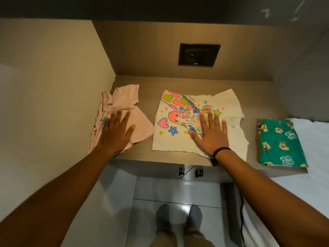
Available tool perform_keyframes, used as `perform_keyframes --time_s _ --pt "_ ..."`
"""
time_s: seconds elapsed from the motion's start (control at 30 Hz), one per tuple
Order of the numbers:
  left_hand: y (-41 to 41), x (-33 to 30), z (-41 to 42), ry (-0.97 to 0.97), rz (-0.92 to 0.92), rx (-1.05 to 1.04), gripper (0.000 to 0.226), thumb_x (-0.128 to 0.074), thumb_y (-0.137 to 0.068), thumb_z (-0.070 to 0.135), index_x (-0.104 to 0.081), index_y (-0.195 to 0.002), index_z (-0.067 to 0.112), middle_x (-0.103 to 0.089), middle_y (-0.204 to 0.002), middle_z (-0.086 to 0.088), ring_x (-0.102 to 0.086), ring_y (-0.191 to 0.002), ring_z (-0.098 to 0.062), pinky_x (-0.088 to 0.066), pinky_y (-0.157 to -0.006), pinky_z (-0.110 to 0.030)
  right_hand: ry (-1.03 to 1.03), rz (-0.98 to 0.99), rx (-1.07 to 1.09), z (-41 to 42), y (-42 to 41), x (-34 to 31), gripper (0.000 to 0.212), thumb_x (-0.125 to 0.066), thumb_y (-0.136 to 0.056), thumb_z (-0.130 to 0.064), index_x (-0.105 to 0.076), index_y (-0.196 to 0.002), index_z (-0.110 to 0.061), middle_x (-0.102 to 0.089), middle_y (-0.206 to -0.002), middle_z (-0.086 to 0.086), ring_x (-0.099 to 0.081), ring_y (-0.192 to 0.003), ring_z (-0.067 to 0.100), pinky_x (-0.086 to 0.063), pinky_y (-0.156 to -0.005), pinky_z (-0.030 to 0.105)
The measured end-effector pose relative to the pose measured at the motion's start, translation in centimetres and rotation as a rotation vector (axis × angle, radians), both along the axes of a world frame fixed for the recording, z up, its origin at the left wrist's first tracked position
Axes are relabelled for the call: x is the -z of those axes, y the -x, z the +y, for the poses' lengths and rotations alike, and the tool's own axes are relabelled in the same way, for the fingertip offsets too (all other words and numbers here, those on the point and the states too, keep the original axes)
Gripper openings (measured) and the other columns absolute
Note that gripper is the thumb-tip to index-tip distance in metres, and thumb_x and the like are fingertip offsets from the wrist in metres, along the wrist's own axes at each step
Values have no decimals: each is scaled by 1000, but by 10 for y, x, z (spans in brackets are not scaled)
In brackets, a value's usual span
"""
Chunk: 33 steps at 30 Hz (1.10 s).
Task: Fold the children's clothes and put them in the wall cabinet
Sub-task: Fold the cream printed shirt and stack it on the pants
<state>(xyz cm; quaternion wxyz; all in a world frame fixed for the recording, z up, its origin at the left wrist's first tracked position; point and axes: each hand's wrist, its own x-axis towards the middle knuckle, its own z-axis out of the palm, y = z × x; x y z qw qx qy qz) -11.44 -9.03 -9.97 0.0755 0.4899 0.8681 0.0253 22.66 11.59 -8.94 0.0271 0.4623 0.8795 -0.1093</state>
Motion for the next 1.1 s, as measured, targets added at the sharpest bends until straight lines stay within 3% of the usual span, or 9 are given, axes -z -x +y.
perform_keyframes --time_s 0.13,0.23,0.33,0.5,0.67,0.83,0.93,1.03,1.1 --pt "13 -13 -3 -76 13 -117 58 -36 -112 38 -26 -165 16 -26 -172 -18 -27 -157 -42 -31 -124 -60 18 -14 -44 5 -1 1 94 -11 -88 -89 6 -164 -35 11 -172 5 12 -158 30 6 -125 59" --pt "-36 -29 24 -274 64 -61 53 -52 -107 20 -40 -159 15 -35 -168 -16 -28 -156 -41 -31 -124 -62 31 64 -43 13 -5 -9 91 -12 -91 -86 -5 -164 -34 3 -173 5 9 -159 28 6 -126 56" --pt "-111 -36 72 -332 -91 153 56 -47 -109 36 -36 -162 21 -29 -172 -10 -19 -161 -35 -21 -130 -55 -66 70 8 26 -20 -11 86 -11 -96 -81 -14 -164 -29 -4 -173 5 4 -159 28 2 -127 54" --pt "-181 -4 111 -40 -113 237 78 -19 -105 70 -3 -169 29 3 -178 -9 10 -164 -29 5 -132 -51 -55 12 28 30 -37 5 85 -10 -95 -81 -4 -165 -32 5 -173 3 6 -159 27 2 -127 53" --pt "-183 -7 120 -70 -68 196 83 -15 -101 75 -7 -170 30 -1 -177 -12 6 -164 -32 2 -131 -54 -65 10 29 37 -29 -1 85 -12 -96 -80 -8 -165 -31 3 -173 6 8 -159 30 12 -124 53" --pt "-182 -5 120 -27 -80 202 81 -15 -101 75 2 -169 34 5 -178 -9 7 -164 -31 3 -132 -53 -52 -18 -22 38 -33 8 83 -11 -97 -77 -2 -165 -31 6 -173 5 7 -159 25 3 -127 55" --pt "-182 -9 112 -75 -138 209 85 -18 -99 78 -7 -169 31 -3 -178 -8 3 -164 -31 -1 -133 -51 -2 34 -59 36 -39 -3 83 -15 -97 -77 -5 -165 -30 4 -173 6 8 -159 27 6 -127 53" --pt "-181 -15 74 -136 -146 321 91 -25 -97 84 -19 -168 28 -13 -177 -6 -7 -164 -30 -9 -132 -52 3 128 -211 9 -71 -22 87 -24 -96 -79 -16 -164 -26 -11 -172 7 -5 -159 29 -7 -128 54" --pt "-177 -12 38 -122 -100 414 100 -32 -92 90 -26 -167 24 -24 -174 -8 -19 -162 -31 -19 -130 -55 2 53 -344 -18 -107 -22 98 -28 -91 -86 -15 -165 -22 -14 -172 9 -11 -158 30 -16 -126 56"
